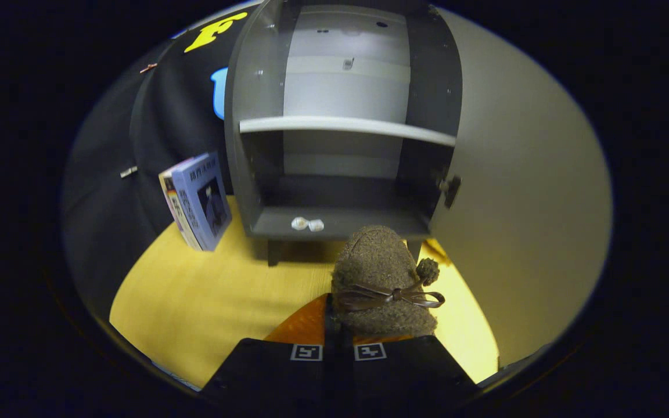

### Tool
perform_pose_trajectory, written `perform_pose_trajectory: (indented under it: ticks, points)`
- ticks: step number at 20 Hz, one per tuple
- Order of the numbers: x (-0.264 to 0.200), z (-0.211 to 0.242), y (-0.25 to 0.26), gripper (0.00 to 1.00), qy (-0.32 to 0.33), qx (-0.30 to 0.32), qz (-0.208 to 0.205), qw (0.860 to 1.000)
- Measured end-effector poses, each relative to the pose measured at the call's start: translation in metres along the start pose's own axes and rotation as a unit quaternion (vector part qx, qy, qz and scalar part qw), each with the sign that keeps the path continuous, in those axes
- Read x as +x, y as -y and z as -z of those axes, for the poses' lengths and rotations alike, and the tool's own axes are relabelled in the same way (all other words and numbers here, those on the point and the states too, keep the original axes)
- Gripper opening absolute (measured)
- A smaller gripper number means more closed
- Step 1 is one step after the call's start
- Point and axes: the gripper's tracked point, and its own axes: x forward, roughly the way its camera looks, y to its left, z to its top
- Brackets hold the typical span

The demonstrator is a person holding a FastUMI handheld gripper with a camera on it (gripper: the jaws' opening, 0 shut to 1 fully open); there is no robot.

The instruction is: Open the shoe cabinet door, grab the shoes and put them into the shoe cabinet, then close the shoe cabinet door.

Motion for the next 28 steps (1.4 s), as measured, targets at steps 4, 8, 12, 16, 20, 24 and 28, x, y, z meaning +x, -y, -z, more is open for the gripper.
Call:
perform_pose_trajectory:
  ticks: [4, 8, 12, 16, 20, 24, 28]
  points:
    - [-0.010, -0.070, 0.002, 0.05, 0.035, 0.011, -0.011, 0.999]
    - [-0.005, -0.128, -0.003, 0.05, 0.067, 0.009, -0.023, 0.997]
    - [0.012, -0.183, -0.017, 0.05, 0.087, 0.008, -0.045, 0.995]
    - [0.040, -0.236, -0.016, 0.05, 0.096, 0.011, -0.047, 0.994]
    - [0.078, -0.272, -0.012, 0.05, 0.090, 0.033, -0.048, 0.994]
    - [0.122, -0.294, -0.008, 0.05, 0.073, 0.051, -0.048, 0.995]
    - [0.164, -0.301, -0.011, 0.05, 0.055, 0.042, -0.039, 0.997]
